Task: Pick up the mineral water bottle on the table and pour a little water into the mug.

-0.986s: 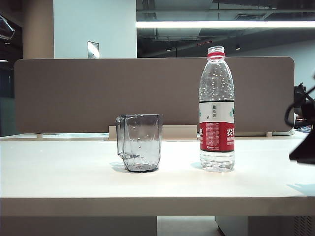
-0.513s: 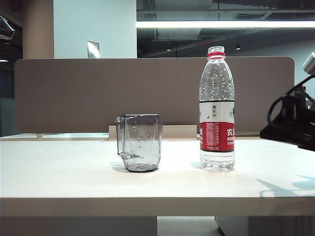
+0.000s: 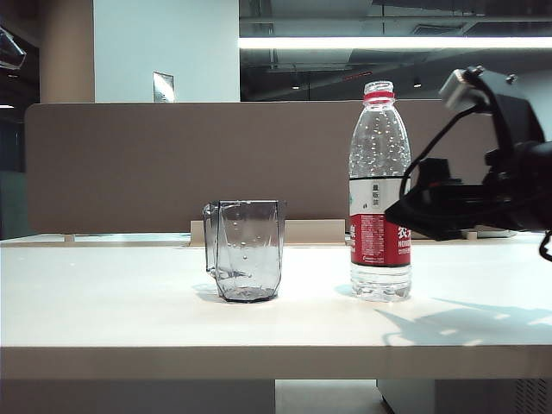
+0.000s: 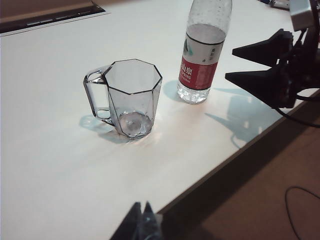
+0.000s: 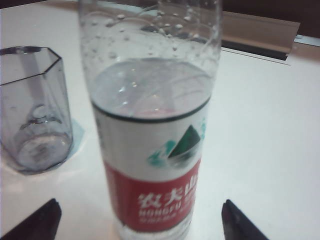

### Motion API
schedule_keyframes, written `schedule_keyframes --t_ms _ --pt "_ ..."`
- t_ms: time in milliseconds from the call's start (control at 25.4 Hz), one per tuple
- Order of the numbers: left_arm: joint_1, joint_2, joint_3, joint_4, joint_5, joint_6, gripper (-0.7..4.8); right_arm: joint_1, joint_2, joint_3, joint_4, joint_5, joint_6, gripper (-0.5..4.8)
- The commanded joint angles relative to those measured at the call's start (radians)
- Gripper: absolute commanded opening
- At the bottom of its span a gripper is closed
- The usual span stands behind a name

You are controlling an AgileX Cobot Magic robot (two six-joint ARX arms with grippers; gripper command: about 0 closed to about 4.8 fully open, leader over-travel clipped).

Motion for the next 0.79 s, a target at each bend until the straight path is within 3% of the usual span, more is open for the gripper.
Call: schedule_keyframes --t_ms 39,670,710,789 --pt "-0.001 -0.001 0.001 0.01 0.003 0.004 -0.05 0.0 0.058 0.06 0.008 0.002 -0.003 4.41" --pt "-0.001 -0.001 0.001 0.01 0.003 0.004 -0.05 0.026 0.249 0.265 0.012 -0.005 0.085 4.39" --pt "-0.001 -0.001 0.001 0.01 0.003 0.004 -0.05 0.025 0.249 0.266 0.013 -0.005 0.089 4.35" --pt "-0.001 -0.001 0.001 0.011 0.003 0.004 -0.05 0.025 0.25 0.265 0.012 -0.004 0.091 3.68"
